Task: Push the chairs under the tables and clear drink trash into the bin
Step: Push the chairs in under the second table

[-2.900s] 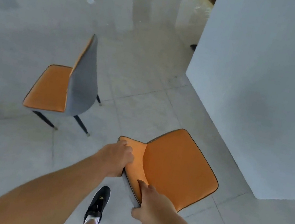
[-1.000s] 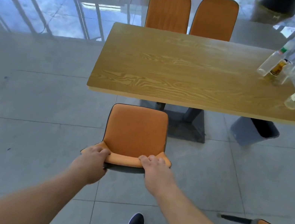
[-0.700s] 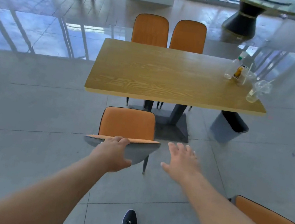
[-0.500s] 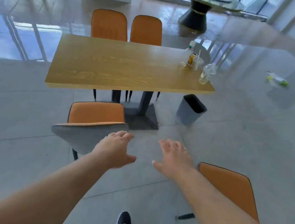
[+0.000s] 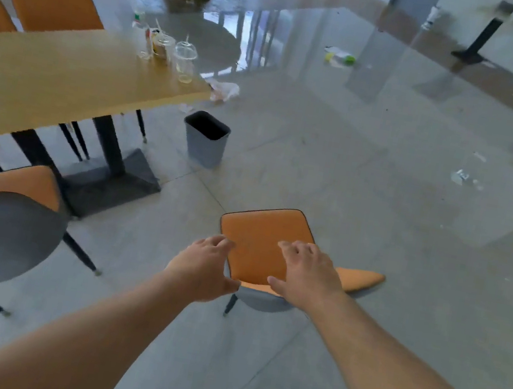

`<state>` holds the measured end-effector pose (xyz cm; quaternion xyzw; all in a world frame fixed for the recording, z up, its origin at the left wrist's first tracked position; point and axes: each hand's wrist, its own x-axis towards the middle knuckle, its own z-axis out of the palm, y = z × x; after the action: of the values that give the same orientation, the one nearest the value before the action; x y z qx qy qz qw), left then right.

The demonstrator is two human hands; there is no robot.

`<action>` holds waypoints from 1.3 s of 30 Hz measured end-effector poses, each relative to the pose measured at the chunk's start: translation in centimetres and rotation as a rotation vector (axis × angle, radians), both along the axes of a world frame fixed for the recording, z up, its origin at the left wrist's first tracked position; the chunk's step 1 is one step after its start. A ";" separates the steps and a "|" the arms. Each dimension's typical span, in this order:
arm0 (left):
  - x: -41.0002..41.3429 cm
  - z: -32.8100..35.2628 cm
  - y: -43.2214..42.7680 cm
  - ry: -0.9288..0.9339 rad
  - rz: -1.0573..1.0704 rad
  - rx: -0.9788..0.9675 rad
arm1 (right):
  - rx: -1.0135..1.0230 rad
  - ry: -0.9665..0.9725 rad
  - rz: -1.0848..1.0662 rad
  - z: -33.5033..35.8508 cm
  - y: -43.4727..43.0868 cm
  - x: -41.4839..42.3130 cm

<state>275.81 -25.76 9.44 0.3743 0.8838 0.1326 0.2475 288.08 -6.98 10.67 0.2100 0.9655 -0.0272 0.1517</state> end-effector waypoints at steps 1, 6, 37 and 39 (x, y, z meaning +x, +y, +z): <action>1.2 -0.5 3.1 -0.007 -0.025 -0.017 | -0.009 -0.011 -0.019 -0.7 2.7 1.6; 7.8 -4.6 17.1 -0.091 -0.152 -0.086 | -0.083 -0.109 -0.004 -4.8 15.5 8.3; -14.9 -9.3 -6.1 0.009 0.297 -0.405 | -0.278 -0.099 0.487 -13.4 -0.9 -24.2; -18.9 -9.9 -9.4 0.066 0.286 -0.355 | -0.195 -0.076 0.484 -13.1 -3.3 -28.8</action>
<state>256.92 -35.13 -0.48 0.2000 0.9450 -0.0035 0.2589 259.25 -10.26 -2.42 -0.0416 0.9740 -0.0753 0.2097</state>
